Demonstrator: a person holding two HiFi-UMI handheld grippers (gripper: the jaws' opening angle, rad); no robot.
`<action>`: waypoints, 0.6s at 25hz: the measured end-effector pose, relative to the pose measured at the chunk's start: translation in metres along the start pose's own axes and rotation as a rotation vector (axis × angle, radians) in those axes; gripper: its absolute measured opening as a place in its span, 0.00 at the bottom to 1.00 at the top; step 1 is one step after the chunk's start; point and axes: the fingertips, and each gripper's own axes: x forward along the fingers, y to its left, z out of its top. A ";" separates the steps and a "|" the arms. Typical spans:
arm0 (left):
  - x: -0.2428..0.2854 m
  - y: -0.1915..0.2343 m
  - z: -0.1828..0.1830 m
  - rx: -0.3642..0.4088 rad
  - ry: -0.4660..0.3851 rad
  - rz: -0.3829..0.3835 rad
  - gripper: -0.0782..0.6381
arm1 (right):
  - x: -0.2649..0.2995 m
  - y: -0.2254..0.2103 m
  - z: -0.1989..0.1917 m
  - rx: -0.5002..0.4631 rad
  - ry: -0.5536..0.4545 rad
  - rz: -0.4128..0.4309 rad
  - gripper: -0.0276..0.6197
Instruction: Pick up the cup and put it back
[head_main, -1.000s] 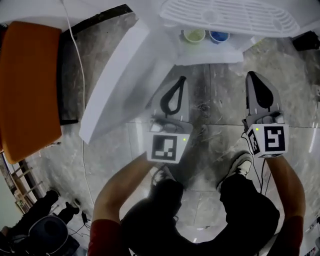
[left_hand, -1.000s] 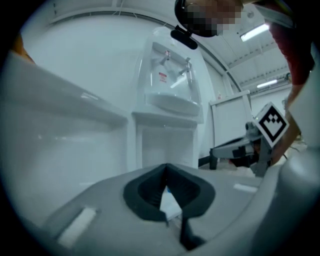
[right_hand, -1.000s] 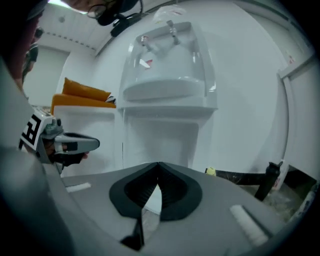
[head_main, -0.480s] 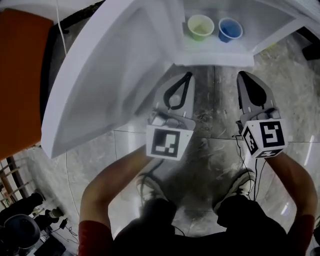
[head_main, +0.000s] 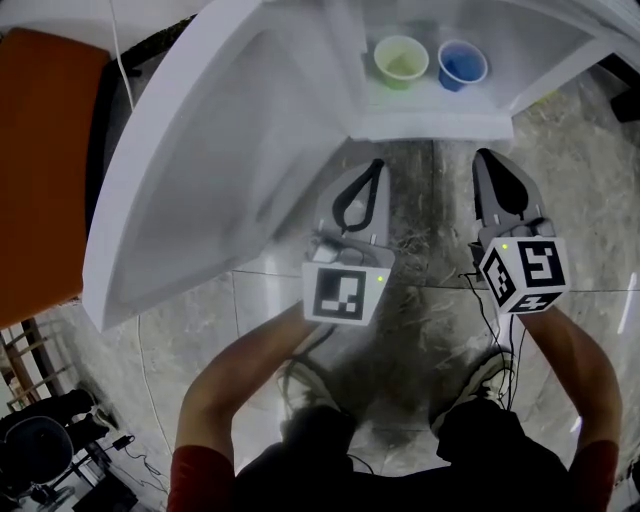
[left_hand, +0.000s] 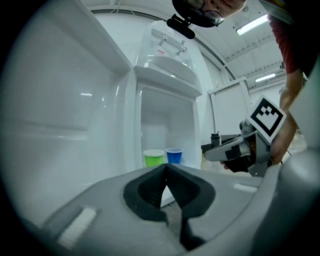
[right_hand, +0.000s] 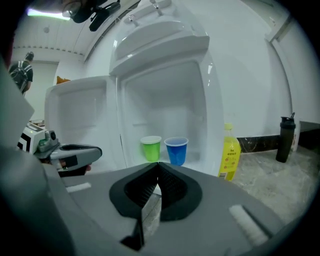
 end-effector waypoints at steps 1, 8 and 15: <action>0.001 -0.001 0.000 -0.004 0.002 -0.001 0.11 | 0.000 0.000 -0.001 0.007 0.000 0.001 0.04; -0.002 -0.001 0.001 -0.017 0.015 0.009 0.11 | -0.001 0.000 0.002 0.028 -0.016 0.019 0.04; 0.000 -0.002 0.003 -0.005 0.010 -0.007 0.11 | 0.008 -0.006 -0.001 0.065 -0.010 0.020 0.04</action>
